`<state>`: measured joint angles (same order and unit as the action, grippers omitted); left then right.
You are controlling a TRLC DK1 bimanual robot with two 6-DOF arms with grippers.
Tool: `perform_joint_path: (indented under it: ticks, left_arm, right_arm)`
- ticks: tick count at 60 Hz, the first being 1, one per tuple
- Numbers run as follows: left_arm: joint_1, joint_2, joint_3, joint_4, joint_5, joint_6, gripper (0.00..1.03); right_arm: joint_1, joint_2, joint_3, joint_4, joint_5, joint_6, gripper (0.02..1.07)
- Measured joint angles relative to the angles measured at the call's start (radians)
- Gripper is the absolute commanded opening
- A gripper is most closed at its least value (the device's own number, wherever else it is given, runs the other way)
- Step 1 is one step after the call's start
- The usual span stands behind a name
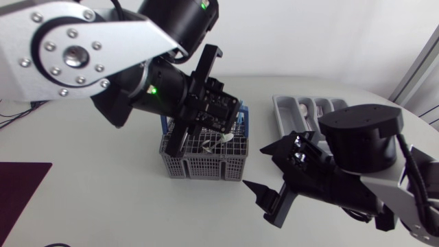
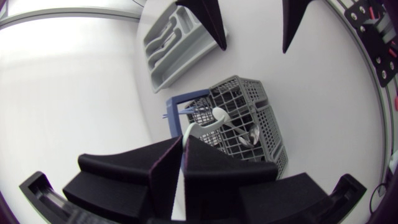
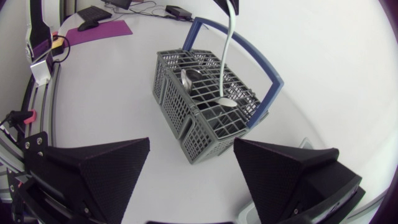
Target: Unload the cutlery basket into the drawer organizer.
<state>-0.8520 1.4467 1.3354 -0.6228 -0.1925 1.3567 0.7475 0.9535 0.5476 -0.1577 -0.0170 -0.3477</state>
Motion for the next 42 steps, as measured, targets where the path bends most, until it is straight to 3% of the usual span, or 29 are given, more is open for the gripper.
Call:
perform_joint_path:
  ticks: [14,28,36,42]
  left_arm:
    - [-0.055,-0.051,0.013,0.011,0.0,-0.24,0.25]
    - [-0.068,-0.045,0.066,0.014,-0.012,-0.594,0.25]
    - [-0.068,-0.026,0.131,0.013,-0.015,-0.757,0.25]
    - [-0.068,0.002,0.172,-0.018,0.039,-0.889,0.23]
  right_arm:
    - [0.006,-0.138,-0.004,0.005,0.095,0.027,0.99]
    - [0.085,-0.28,-0.041,0.04,0.273,0.031,0.99]
    - [0.101,-0.296,-0.041,0.069,0.296,0.031,0.97]
    - [0.109,-0.297,-0.043,0.109,0.318,0.029,0.96]
